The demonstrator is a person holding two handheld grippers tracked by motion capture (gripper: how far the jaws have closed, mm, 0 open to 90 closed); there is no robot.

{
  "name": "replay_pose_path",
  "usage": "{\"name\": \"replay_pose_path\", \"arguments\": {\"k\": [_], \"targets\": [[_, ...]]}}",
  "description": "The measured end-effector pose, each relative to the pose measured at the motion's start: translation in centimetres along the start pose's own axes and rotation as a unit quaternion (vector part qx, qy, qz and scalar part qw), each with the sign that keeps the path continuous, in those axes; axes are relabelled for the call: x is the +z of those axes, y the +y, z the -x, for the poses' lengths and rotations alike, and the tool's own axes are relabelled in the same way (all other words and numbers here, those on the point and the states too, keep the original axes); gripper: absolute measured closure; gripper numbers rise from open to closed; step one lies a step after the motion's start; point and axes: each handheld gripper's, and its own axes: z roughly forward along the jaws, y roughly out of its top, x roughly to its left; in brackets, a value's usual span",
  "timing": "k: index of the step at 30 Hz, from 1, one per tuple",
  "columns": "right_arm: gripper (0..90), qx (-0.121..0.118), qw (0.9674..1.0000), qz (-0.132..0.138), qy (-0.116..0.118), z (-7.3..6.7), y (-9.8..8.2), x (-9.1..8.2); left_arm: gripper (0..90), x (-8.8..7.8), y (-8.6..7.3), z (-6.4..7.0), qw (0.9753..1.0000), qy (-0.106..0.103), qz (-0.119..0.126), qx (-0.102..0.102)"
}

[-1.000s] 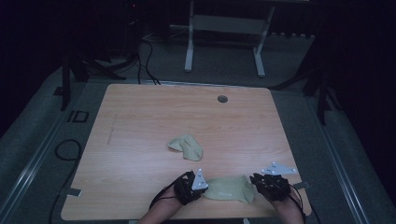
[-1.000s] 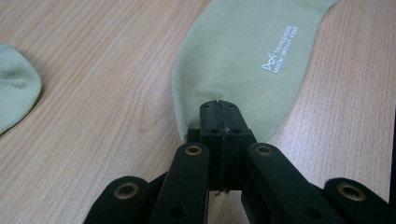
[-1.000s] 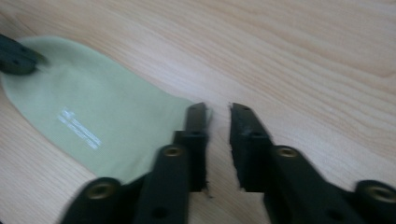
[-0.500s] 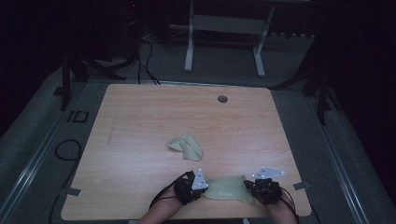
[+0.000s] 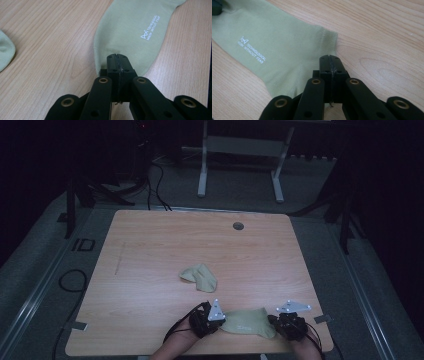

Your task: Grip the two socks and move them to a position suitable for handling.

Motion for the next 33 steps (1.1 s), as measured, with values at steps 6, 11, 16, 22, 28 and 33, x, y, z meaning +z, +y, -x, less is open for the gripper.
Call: {"name": "replay_pose_path", "arguments": {"k": [6, 11, 16, 22, 28, 33], "targets": [[72.3, 0.004, 0.9995, 0.028, 0.014, -0.1, 1.7, -1.1, 58.7, -0.6, 0.2, -0.1, 0.9992, -0.015, 0.023, -0.028], [59.7, -0.009, 0.9991, 0.042, 0.009, -0.1, 3.9, -1.3, 49.9, -2.7, -0.1, -0.4, 0.9968, 0.003, 0.065, -0.047], [51.2, -0.024, 0.9982, 0.053, 0.012, -0.2, 7.8, -0.3, 49.6, -5.2, -2.7, -1.9, 0.9946, 0.025, 0.071, -0.072], [51.0, -0.04, 0.9975, 0.055, 0.015, -0.9, 12.0, 1.4, 49.7, -7.2, -6.5, -3.5, 0.9886, 0.057, 0.076, -0.117], [51.5, -0.054, 0.9972, 0.044, 0.027, -2.8, 15.8, 4.1, 49.7, -8.6, -8.6, -4.0, 0.9846, 0.093, 0.072, -0.129], [51.5, -0.065, 0.9966, 0.029, 0.04, -4.8, 18.3, 6.8, 49.6, -9.1, -9.7, -4.2, 0.9838, 0.102, 0.066, -0.132]]}}
